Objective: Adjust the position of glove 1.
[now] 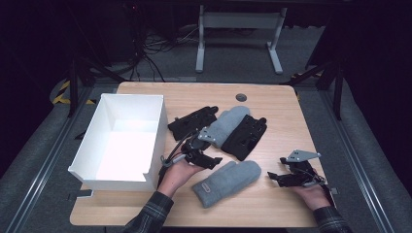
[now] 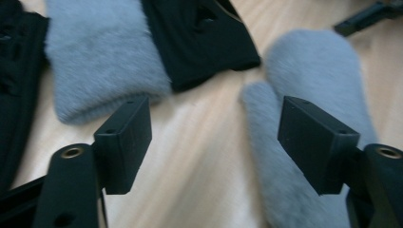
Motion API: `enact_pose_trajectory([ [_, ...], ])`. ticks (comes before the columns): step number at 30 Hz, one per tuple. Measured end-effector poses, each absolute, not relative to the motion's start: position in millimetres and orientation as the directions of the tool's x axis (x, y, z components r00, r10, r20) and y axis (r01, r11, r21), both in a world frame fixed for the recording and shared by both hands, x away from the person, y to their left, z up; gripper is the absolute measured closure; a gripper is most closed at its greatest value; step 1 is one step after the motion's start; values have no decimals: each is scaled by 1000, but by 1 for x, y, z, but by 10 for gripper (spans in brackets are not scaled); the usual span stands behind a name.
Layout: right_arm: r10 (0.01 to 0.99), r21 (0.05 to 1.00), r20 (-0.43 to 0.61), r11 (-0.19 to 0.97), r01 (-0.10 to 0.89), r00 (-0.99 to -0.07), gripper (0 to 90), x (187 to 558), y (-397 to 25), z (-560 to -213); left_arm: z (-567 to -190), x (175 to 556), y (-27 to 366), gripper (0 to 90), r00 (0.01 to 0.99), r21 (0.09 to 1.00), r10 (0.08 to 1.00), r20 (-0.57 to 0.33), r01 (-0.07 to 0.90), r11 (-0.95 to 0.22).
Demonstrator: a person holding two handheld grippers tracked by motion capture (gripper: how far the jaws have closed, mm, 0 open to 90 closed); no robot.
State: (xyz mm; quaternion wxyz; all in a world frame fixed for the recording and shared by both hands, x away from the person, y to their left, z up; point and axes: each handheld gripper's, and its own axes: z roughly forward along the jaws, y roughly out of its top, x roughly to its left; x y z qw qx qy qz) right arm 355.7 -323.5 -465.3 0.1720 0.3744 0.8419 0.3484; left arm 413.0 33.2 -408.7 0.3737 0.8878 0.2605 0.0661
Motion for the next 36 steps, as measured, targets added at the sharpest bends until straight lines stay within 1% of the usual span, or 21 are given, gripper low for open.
enact_pose_trajectory([
  [3, 749, 720, -27, 473, 507, -662, 192, 355, -324, -466, -408, 421, 30, 253, 850, 702, 521, -72, 414, -579],
  [5, 747, 728, -27, 470, 499, -664, 178, 355, -325, -468, -407, 432, 23, 233, 845, 693, 533, -43, 410, -593],
  [12, 748, 735, -28, 465, 493, -663, 166, 355, -325, -469, -405, 457, 8, 186, 838, 690, 544, -37, 415, -593],
  [16, 748, 735, -28, 465, 494, -663, 165, 355, -325, -469, -408, 474, 2, 175, 830, 684, 556, -43, 429, -589],
  [21, 749, 735, -28, 465, 494, -662, 164, 355, -325, -469, -415, 495, -3, 184, 813, 686, 581, -49, 450, -572],
  [23, 749, 735, -29, 465, 494, -662, 164, 355, -325, -469, -416, 498, -4, 206, 809, 687, 585, -54, 456, -566],
  [25, 750, 735, -30, 465, 494, -661, 164, 355, -325, -469, -422, 510, -9, 207, 794, 678, 605, -59, 477, -560],
  [33, 750, 735, -29, 464, 494, -661, 164, 355, -324, -469, -432, 526, -21, 222, 789, 659, 611, -68, 495, -566],
  [36, 750, 735, -29, 464, 494, -661, 164, 355, -324, -469, -436, 531, -24, 249, 788, 647, 612, -60, 498, -578],
])
